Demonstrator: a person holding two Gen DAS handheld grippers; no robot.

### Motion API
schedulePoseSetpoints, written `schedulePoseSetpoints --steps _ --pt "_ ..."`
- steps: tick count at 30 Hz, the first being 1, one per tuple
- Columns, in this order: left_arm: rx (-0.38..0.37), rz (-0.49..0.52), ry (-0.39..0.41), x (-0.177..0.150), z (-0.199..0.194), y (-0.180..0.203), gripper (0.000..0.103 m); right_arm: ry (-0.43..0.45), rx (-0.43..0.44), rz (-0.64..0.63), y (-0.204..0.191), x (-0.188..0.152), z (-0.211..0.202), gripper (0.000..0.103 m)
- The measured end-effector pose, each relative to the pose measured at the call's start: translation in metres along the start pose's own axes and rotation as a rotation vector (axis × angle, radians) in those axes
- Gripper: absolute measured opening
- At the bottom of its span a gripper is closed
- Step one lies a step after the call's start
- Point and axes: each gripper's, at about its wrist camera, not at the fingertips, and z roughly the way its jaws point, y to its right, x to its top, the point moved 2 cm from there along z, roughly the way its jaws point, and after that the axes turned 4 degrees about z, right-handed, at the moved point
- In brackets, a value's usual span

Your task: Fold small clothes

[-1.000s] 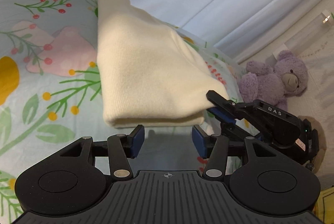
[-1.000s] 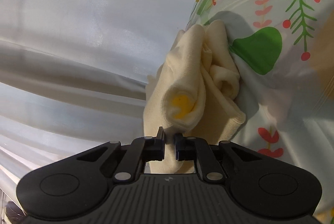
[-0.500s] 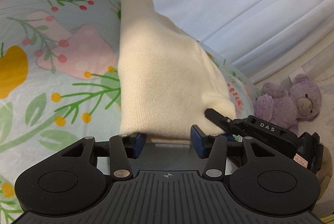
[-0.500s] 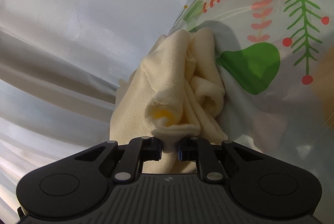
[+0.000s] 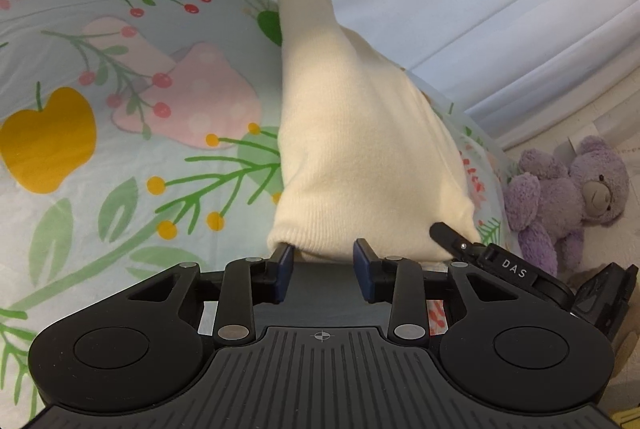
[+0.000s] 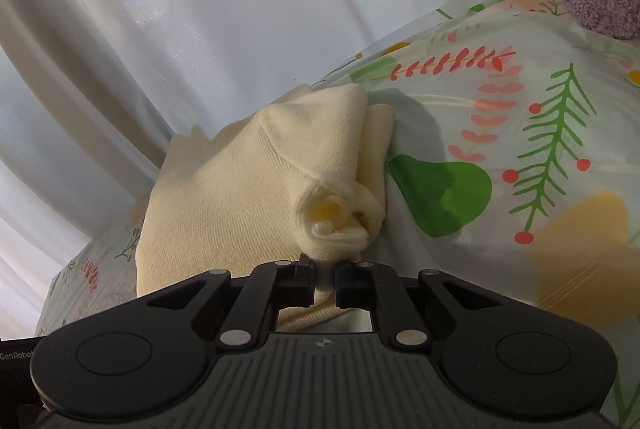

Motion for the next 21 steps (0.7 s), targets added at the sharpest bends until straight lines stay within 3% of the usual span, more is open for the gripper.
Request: schedulePoseSetpoints --steps 2,5,7,9,11,13,15,21 --pt "0.039 0.035 0.025 0.002 -0.012 -0.002 0.052 -0.02 0.009 -0.014 0.001 0.002 -0.006 0.009" --pt "0.099 0.09 0.09 0.009 -0.032 -0.007 0.054 -0.063 0.021 -0.034 0.007 0.004 -0.015 0.013" --pt "0.103 0.093 0.121 0.019 -0.044 -0.014 0.057 -0.091 0.008 -0.063 0.01 0.009 -0.022 0.034" --pt "0.102 0.084 0.136 0.028 -0.048 -0.021 0.057 -0.072 -0.017 -0.094 0.018 0.017 -0.033 0.047" --pt "0.094 0.082 0.129 0.036 -0.045 -0.024 0.058 -0.026 -0.022 -0.068 0.029 0.029 -0.043 0.052" --pt "0.066 0.098 0.105 0.045 -0.034 -0.022 0.062 -0.016 -0.007 -0.034 0.035 0.041 -0.044 0.063" --pt "0.027 0.118 0.087 0.054 -0.019 -0.018 0.067 -0.049 0.073 0.015 0.04 0.055 -0.034 0.072" --pt "-0.117 0.083 0.028 0.084 0.03 -0.014 0.069 -0.195 0.207 0.223 0.061 0.082 0.034 0.07"
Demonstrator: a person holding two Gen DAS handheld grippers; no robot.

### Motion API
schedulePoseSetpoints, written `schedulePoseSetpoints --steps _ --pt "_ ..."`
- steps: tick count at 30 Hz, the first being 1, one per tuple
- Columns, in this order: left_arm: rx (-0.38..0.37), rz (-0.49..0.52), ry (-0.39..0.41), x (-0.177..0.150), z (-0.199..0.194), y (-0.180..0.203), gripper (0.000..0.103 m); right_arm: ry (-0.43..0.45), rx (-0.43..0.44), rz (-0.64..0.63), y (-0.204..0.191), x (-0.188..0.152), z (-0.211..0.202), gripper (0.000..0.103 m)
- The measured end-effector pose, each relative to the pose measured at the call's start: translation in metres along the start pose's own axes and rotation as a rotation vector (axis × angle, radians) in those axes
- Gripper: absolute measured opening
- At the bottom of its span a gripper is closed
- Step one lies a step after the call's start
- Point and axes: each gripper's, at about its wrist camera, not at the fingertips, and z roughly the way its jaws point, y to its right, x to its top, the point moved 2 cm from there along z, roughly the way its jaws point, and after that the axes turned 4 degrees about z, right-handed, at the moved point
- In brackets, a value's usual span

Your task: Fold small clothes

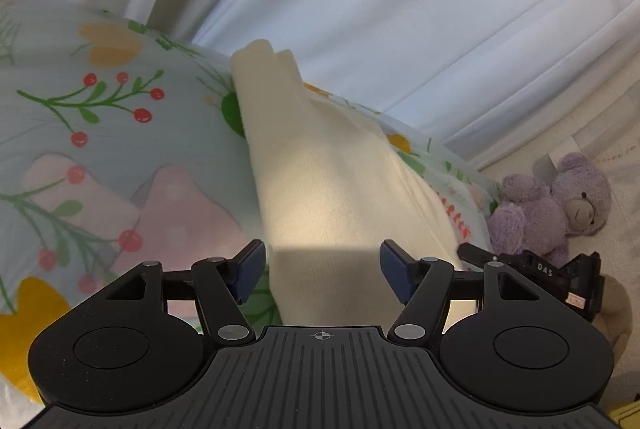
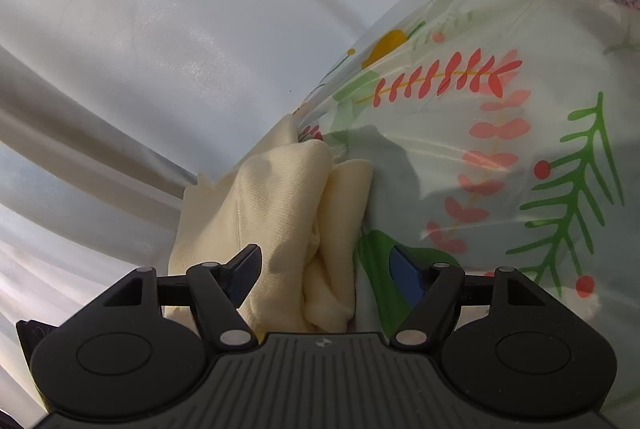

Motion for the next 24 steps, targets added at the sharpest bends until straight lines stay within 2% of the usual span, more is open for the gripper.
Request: schedulePoseSetpoints --steps 2,4,5,7,12,20,24 --pt "-0.028 -0.018 -0.041 0.006 0.014 -0.004 0.071 -0.02 0.058 0.061 0.007 0.009 0.012 0.066" --pt "-0.043 -0.014 -0.077 0.01 0.026 -0.007 0.074 -0.048 0.096 0.097 0.009 0.016 0.02 0.054" --pt "-0.046 -0.013 -0.088 0.012 0.032 -0.008 0.075 -0.066 0.113 0.103 0.009 0.017 0.025 0.054" --pt "-0.056 -0.032 -0.101 0.014 0.04 -0.012 0.075 -0.091 0.13 0.086 0.005 0.017 0.032 0.046" --pt "-0.092 -0.098 -0.079 0.018 0.047 -0.019 0.074 -0.134 0.147 0.054 -0.006 0.018 0.049 0.042" --pt "-0.023 -0.059 -0.046 0.021 0.049 -0.01 0.044 -0.138 0.166 0.042 -0.016 0.019 0.059 0.032" --pt "-0.019 -0.024 -0.016 0.024 0.039 0.003 0.039 -0.11 0.181 -0.004 -0.036 0.015 0.05 0.028"
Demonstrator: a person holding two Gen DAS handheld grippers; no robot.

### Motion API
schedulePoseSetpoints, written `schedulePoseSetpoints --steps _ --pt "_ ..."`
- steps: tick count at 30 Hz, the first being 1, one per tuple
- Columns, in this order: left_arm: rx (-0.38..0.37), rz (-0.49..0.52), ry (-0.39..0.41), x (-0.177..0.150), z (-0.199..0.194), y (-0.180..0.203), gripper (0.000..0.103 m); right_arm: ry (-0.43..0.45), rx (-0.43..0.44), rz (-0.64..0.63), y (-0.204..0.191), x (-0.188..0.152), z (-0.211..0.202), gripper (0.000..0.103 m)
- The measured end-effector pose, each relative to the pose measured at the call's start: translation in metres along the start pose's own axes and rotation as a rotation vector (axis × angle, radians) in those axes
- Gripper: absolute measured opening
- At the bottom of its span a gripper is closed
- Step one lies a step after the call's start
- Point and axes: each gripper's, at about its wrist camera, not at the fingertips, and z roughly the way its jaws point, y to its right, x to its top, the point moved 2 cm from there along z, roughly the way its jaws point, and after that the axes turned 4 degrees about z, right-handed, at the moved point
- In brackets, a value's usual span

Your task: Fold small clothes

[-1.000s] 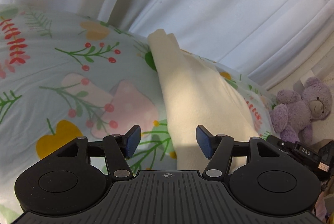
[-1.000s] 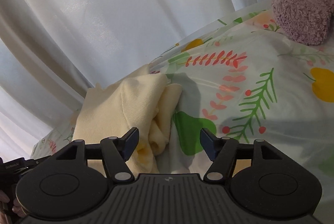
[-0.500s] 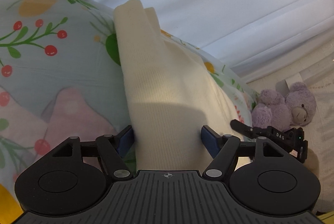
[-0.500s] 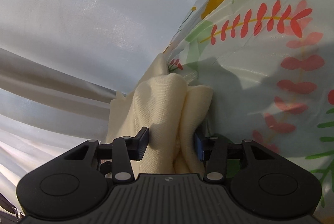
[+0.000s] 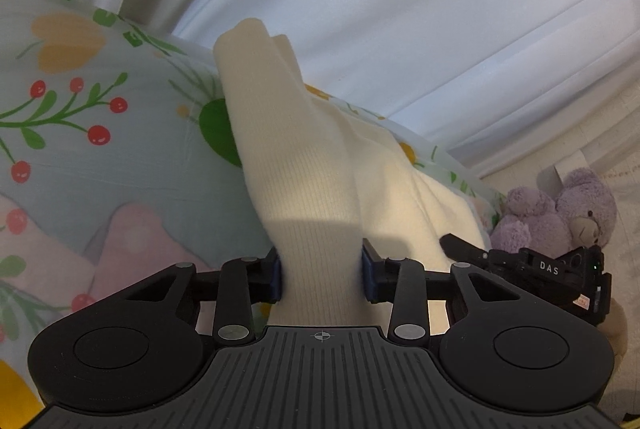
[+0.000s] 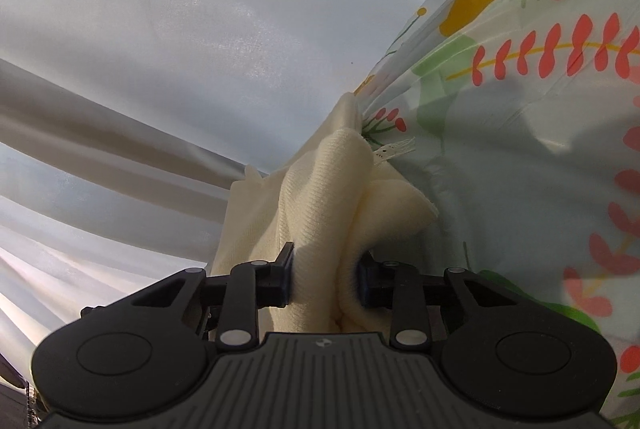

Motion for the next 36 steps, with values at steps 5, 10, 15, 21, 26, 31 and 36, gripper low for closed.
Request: schedulePoseSetpoints --steps 5,10,15,21,26,31,36 --pt "-0.028 0.03 0.051 0.005 -0.027 0.015 0.038 -0.015 -0.017 -0.108 -0.044 -0.012 0.004 0.027" --pt "-0.01 0.03 0.1 0.006 -0.078 0.012 0.038 -0.041 0.041 -0.128 -0.074 -0.027 0.007 0.027" --pt "0.052 0.039 0.119 -0.011 -0.124 -0.002 0.038 -0.105 0.089 -0.163 -0.095 -0.057 0.021 0.027" --pt "0.249 0.027 0.059 -0.04 -0.132 -0.032 0.041 -0.196 0.001 -0.203 -0.097 -0.094 0.056 0.029" --pt "0.323 -0.012 0.099 -0.047 -0.153 -0.05 0.045 -0.134 -0.186 -0.209 -0.088 -0.092 0.042 0.041" --pt "0.486 0.047 0.234 -0.033 -0.172 -0.044 0.044 0.048 -0.262 -0.435 -0.126 -0.085 0.011 0.04" --pt "0.534 0.005 0.248 -0.013 -0.14 -0.035 0.061 0.005 -0.289 -0.674 -0.178 -0.114 0.056 0.028"
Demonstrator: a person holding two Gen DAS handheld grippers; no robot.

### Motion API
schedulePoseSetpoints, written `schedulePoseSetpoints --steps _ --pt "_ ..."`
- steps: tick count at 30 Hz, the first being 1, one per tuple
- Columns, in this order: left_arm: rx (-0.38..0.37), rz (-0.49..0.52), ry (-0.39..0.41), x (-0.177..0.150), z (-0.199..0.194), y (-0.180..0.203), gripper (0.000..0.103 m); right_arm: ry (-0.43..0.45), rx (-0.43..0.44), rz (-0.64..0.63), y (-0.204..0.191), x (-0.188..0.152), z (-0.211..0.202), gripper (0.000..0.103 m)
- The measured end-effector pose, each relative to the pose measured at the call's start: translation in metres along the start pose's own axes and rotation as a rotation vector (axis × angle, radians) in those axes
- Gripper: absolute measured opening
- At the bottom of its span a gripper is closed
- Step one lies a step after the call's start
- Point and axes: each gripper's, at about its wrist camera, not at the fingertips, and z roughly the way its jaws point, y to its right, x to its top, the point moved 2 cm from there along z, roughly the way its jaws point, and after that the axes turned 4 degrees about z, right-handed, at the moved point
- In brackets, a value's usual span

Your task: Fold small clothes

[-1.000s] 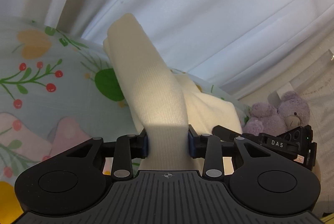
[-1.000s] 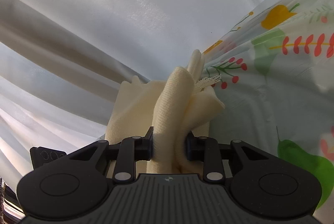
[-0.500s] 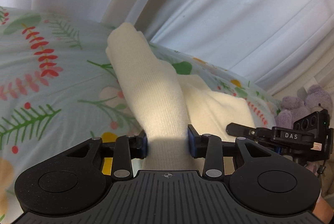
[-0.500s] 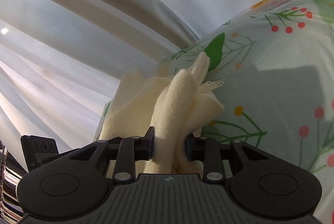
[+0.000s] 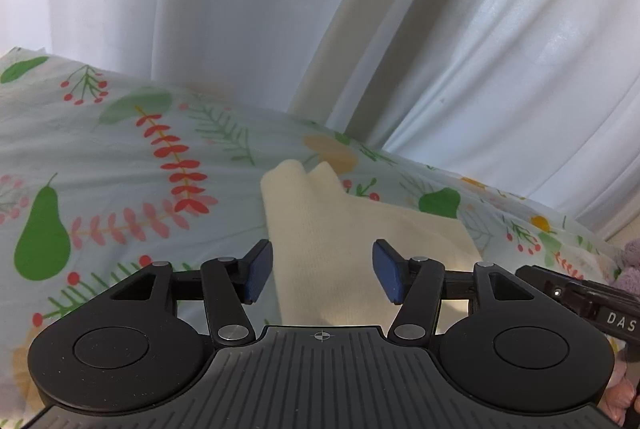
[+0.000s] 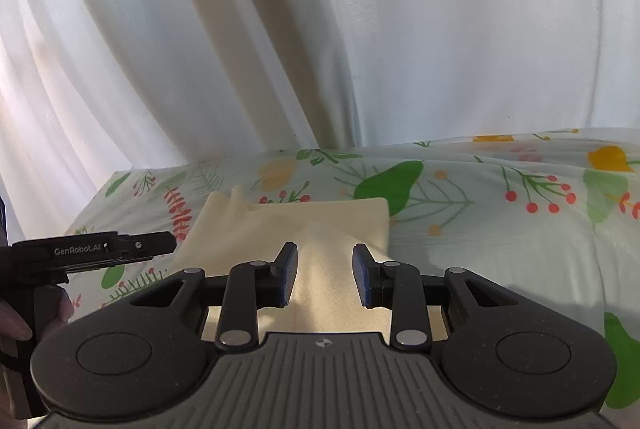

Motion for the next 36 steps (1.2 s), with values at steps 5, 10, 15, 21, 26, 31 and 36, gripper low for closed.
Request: schedulePoseSetpoints --steps 5,10,15,21,26,31,36 --pt "0.124 0.052 0.007 0.0 0.03 0.017 0.062 -0.047 -0.069 -0.208 -0.042 -0.001 0.064 0.024" --pt "0.135 0.074 -0.007 -0.001 0.061 0.026 0.068 -0.006 -0.169 -0.22 -0.023 -0.012 0.096 0.023" --pt "0.165 0.064 -0.025 -0.003 0.081 0.025 0.079 0.046 -0.206 -0.045 0.008 -0.011 0.099 0.04" --pt "0.214 0.106 -0.014 -0.003 0.089 0.031 0.092 0.063 -0.175 0.011 0.023 -0.013 0.096 0.046" --pt "0.189 -0.031 -0.06 -0.006 0.07 0.011 0.092 0.049 -0.212 0.119 0.029 -0.021 0.066 0.064" --pt "0.089 -0.104 -0.047 -0.038 0.007 -0.012 0.092 0.062 -0.152 0.161 0.035 -0.064 -0.013 0.064" --pt "0.013 -0.14 -0.08 -0.094 -0.053 -0.021 0.092 -0.047 -0.004 0.305 0.045 -0.116 -0.063 0.061"
